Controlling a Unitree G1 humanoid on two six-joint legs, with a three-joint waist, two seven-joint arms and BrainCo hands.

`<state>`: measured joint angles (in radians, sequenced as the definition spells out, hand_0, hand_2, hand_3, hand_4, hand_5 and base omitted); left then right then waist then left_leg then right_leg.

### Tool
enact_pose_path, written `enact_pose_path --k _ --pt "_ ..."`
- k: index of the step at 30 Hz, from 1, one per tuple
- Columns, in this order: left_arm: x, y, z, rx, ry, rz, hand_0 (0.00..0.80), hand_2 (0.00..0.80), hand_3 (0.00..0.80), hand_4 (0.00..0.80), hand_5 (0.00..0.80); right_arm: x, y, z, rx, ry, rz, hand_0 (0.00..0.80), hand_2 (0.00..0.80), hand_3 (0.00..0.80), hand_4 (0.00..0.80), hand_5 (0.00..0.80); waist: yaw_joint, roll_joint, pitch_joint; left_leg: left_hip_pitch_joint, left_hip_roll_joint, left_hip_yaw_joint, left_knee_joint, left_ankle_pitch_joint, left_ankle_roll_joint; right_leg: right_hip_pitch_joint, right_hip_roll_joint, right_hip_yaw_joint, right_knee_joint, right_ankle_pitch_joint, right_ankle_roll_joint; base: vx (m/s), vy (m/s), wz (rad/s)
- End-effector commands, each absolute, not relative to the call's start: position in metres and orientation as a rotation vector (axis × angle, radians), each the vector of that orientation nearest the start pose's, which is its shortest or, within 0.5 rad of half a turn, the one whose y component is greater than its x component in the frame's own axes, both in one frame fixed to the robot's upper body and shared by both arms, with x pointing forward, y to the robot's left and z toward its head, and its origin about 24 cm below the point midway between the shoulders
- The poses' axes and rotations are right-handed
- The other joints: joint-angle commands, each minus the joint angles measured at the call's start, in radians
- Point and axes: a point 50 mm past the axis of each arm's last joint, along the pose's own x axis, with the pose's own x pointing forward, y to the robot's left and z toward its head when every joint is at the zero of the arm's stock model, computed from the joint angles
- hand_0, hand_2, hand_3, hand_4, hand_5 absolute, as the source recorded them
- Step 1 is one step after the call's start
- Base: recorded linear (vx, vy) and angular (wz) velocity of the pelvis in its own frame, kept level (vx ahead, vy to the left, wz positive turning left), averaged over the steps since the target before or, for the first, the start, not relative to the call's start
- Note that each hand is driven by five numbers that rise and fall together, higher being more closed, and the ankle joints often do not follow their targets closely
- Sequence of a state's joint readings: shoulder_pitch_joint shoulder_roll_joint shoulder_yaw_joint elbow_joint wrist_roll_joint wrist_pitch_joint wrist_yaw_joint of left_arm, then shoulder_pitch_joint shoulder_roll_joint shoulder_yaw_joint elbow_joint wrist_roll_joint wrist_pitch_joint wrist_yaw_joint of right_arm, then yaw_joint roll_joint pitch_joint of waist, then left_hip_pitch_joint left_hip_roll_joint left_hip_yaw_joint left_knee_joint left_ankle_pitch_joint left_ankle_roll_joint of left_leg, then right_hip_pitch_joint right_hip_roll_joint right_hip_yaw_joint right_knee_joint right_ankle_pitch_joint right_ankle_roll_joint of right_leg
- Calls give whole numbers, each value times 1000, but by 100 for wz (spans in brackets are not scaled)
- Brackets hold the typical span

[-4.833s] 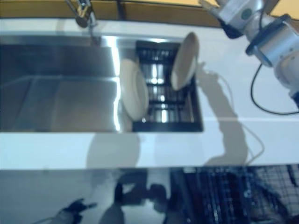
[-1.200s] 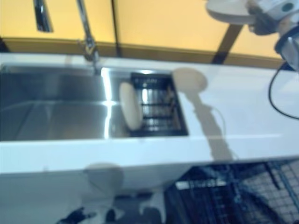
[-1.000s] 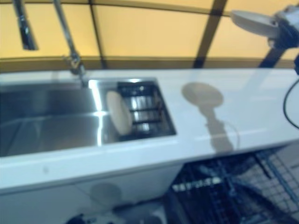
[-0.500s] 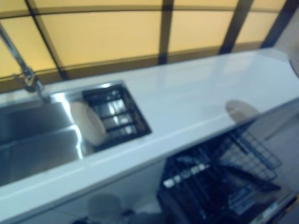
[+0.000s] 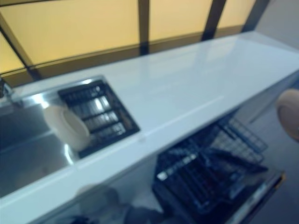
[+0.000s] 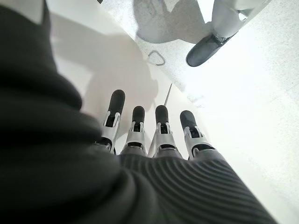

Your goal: Take plates into dishwasher

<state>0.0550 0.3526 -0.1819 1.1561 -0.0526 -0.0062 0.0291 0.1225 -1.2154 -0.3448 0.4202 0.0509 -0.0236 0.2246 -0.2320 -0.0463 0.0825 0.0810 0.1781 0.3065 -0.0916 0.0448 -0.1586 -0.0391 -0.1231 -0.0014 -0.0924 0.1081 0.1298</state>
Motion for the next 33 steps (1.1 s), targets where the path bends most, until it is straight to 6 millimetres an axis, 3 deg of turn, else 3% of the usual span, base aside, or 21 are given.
enact_pose_path --k 1,10,18,33 --pt "105 289 -140 422 1166 147 0 0 0 0 0 216 -429 207 -1034 200 -305 800 800 800 800 800 11 -35 17 53 1 -15 4 -64 56 21 -17 12 5 -1 48 -39 -18 0" --pt "112 287 -139 415 1147 153 0 0 0 0 0 239 -406 180 -1006 252 -184 800 800 800 800 800 21 -25 38 44 -1 -25 4 -58 54 13 -21 -2 5 1 46 -33 -12 0" --pt "123 283 -137 414 1122 135 0 0 0 0 0 261 -393 162 -1095 316 -158 800 800 800 800 800 41 -12 61 32 -3 -40 4 -53 51 5 -27 -15 5 3 44 -22 -6 0" --pt "155 273 -126 388 1009 107 0 0 0 0 0 283 -397 141 -1285 463 -231 800 800 800 800 800 76 34 119 -2 -9 -75 4 -42 44 -27 -44 -34 5 11 42 -51 -22 2"
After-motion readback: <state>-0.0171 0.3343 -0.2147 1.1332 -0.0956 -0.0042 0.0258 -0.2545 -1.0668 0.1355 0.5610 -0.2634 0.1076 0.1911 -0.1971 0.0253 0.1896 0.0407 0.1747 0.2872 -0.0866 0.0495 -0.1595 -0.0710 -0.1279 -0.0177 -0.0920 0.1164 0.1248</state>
